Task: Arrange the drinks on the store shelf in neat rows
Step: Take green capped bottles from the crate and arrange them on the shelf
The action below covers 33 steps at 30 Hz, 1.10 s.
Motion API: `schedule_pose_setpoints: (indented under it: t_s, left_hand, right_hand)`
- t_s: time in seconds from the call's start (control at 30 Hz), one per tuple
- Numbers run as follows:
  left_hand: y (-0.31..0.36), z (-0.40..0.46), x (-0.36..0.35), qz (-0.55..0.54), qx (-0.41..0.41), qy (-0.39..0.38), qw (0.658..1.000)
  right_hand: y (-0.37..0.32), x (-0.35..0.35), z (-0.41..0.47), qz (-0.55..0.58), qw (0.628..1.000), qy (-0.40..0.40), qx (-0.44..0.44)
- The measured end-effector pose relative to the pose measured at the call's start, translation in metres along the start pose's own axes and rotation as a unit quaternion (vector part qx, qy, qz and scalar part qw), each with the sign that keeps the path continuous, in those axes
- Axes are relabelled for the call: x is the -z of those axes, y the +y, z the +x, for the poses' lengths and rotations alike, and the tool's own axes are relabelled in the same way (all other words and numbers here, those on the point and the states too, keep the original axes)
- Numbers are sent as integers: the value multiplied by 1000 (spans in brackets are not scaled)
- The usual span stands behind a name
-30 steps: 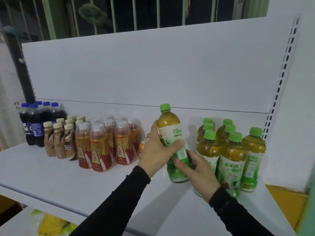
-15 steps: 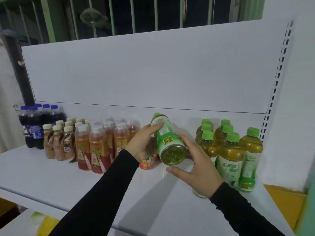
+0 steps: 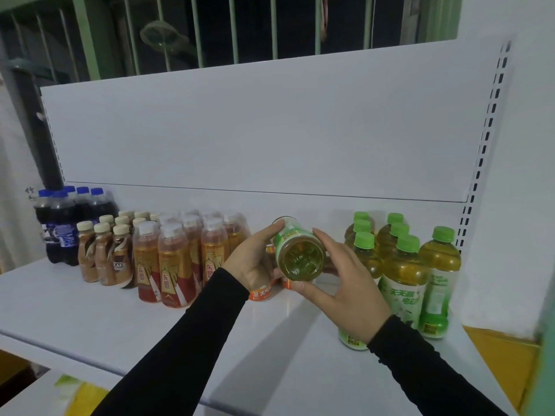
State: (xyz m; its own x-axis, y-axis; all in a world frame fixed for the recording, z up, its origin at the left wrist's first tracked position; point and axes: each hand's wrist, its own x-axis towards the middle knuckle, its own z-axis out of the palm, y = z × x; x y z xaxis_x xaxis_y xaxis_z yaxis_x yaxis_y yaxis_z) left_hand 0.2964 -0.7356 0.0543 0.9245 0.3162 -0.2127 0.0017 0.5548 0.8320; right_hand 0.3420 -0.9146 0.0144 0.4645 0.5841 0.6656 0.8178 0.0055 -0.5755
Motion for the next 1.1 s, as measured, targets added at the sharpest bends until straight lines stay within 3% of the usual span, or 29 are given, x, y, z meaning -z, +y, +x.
schedule_pose_setpoints:
  t_s: [0.33,0.47,0.63,0.73,0.97,1.1]
  left_hand:
    - [1,-1,0,23,-9,-1,1000]
    - [0,-6,1,105,-133,-14,985]
    - [-1,-23,-4,233,-251,-101,934]
    - [-1,-31,-4,290,-287,-138,902]
    - [9,-49,-4,391,-418,-97,814]
    - [4,-56,8,432,-473,-116,759]
  right_hand:
    - [1,1,-1,52,998,-11,-19]
    - [0,3,1,180,978,-10,-100]
    - [7,-4,18,147,977,-49,-144]
    - [16,-13,23,131,979,-33,-150]
    - [27,-39,18,76,987,40,-138]
    - [33,-47,19,40,990,73,-113]
